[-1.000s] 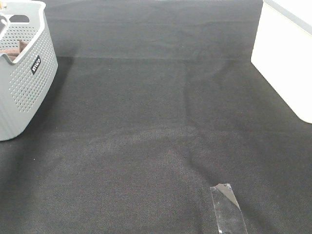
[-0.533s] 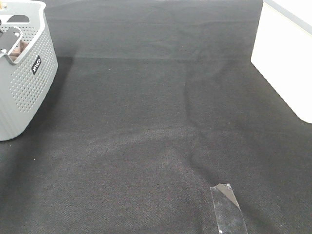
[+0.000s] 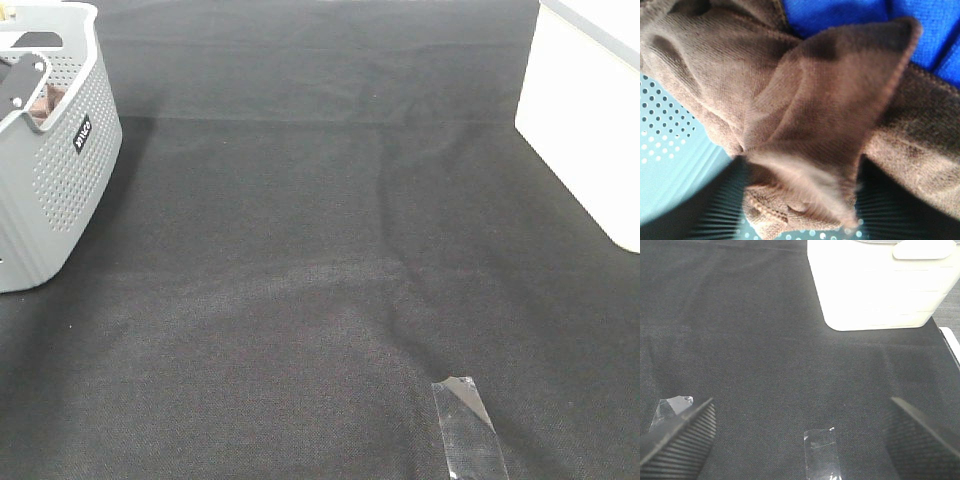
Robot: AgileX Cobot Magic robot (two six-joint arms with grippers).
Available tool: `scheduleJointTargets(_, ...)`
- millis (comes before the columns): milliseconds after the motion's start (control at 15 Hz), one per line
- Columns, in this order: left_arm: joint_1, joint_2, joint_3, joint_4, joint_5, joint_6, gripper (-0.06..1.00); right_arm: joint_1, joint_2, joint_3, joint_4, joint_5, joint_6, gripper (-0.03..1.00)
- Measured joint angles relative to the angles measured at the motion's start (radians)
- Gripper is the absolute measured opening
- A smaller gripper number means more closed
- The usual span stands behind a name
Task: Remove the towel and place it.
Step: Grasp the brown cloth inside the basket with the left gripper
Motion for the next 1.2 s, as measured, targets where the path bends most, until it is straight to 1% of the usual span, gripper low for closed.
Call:
scheduleJointTargets(67,0.000,-0.006,0.000,0.000,-0.007,-0.008,0.16,0.000,0.000,0.000,0.000,0.000,0.000,0.87)
scheduleJointTargets(133,0.000,-0.011,-0.001,-0.008,-0.007,-0.017,0.11,0.000,0.000,0.000,0.000,0.000,0.000,0.87)
scheduleJointTargets(200,-0.004,-0.013,-0.001,-0.022,-0.006,-0.023,0.08,0.000,0.000,0.000,0.000,0.000,0.000,0.87)
scheduleJointTargets(333,-0.006,-0.014,-0.001,-0.036,-0.009,-0.024,0.08,0.000,0.000,0.000,0.000,0.000,0.000,0.87)
scheduleJointTargets(400,-0.006,-0.014,-0.001,-0.036,-0.012,-0.025,0.07,0.000,0.000,0.000,0.000,0.000,0.000,0.87)
scheduleJointTargets(533,-0.006,-0.014,-0.001,-0.035,-0.012,-0.047,0.01,0.000,0.000,0.000,0.000,0.000,0.000,0.87)
scheduleJointTargets(600,-0.006,-0.014,-0.001,-0.022,-0.011,-0.068,0.00,0.000,0.000,0.000,0.000,0.000,0.000,0.87)
scheduleJointTargets(667,-0.006,-0.016,-0.001,-0.001,-0.010,-0.109,0.00,0.000,0.000,0.000,0.000,0.000,0.000,0.87)
scheduleJointTargets(800,-0.006,-0.041,-0.012,0.012,0.001,-0.224,0.00,0.000,0.000,0.000,0.000,0.000,0.000,0.87)
scheduleJointTargets(1133,-0.012,-0.228,-0.029,-0.003,0.036,-0.478,0.00,0.000,0.000,0.000,0.000,0.000,0.000,0.87)
scheduleJointTargets(1200,-0.012,-0.244,-0.029,-0.003,0.037,-0.501,0.00,0.000,0.000,0.000,0.000,0.000,0.000,0.87)
